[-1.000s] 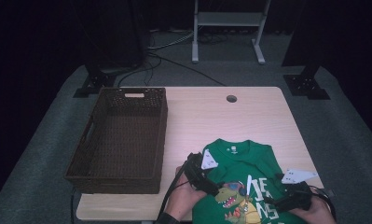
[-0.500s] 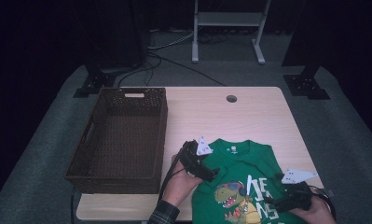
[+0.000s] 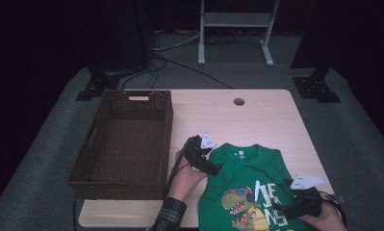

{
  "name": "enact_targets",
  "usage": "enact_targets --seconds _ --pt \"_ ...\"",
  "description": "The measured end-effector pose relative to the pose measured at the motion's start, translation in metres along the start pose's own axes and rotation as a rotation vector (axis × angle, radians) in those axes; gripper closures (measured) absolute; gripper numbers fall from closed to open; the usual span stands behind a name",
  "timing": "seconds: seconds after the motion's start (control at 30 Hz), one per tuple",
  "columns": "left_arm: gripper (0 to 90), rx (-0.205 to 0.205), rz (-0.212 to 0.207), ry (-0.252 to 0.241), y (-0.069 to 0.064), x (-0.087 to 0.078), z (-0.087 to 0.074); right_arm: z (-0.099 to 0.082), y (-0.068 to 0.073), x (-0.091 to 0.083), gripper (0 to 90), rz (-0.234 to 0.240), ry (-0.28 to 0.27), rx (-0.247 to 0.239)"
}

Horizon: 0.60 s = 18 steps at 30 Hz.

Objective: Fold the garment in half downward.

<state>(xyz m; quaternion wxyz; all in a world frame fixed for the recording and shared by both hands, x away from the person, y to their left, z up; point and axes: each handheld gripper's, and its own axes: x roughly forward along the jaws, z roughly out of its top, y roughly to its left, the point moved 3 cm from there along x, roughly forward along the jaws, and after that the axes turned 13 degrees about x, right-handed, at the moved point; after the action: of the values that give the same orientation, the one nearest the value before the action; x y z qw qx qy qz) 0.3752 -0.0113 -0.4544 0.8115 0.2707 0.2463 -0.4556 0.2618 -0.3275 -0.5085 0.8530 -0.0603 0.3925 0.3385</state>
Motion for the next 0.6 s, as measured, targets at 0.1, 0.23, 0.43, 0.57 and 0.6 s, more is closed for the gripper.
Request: enact_targets --seconds 0.1,0.23,0.43,0.57,0.6 --pt "0.0 -0.003 0.013 0.007 0.007 0.004 -0.001 0.0 0.0 0.0 0.0 0.0 0.0 -0.001" --pt "0.0 -0.018 0.028 0.015 0.018 0.012 -0.003 0.0 0.0 0.0 0.0 0.0 0.0 -0.001" --pt "0.0 -0.051 0.045 0.04 0.031 0.023 -0.01 0.0 0.0 0.0 0.0 0.0 0.0 -0.001" --pt "0.0 -0.056 0.053 0.06 0.038 0.029 -0.014 0.0 0.0 0.0 0.0 0.0 0.0 -0.001" --pt "0.0 -0.057 0.052 0.064 0.039 0.03 -0.015 0.0 0.0 0.0 0.0 0.0 0.0 -0.001"
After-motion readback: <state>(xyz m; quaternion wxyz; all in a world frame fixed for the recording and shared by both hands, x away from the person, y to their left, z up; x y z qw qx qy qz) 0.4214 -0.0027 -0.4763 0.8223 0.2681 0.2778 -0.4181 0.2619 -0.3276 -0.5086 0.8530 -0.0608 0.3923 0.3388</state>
